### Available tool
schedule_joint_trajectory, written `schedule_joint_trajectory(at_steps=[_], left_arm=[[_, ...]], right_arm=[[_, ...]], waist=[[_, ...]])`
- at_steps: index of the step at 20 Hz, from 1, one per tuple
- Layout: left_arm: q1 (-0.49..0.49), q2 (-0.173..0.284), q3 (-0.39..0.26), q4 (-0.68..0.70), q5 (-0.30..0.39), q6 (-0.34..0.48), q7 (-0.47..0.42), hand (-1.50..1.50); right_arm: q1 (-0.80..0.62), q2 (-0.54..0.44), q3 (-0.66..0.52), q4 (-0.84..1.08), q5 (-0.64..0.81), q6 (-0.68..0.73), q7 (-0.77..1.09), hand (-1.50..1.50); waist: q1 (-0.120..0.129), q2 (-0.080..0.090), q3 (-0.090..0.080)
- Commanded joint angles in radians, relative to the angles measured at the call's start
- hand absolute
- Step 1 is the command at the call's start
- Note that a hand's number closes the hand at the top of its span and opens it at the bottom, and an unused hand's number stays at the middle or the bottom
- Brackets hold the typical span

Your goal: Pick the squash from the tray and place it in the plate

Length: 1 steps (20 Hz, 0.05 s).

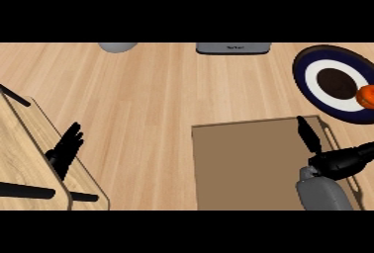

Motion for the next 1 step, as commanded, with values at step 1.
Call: schedule_joint_trajectory(at_steps=[1], left_arm=[[-0.023, -0.170, -0.096, -0.027, -0.036, 0.079, 0.022, 0.00]], right_arm=[[0.003, 0.010, -0.017, 0.011, -0.018, -0.019, -0.037, -1.50]], waist=[[-0.006, 0.010, -0.006]])
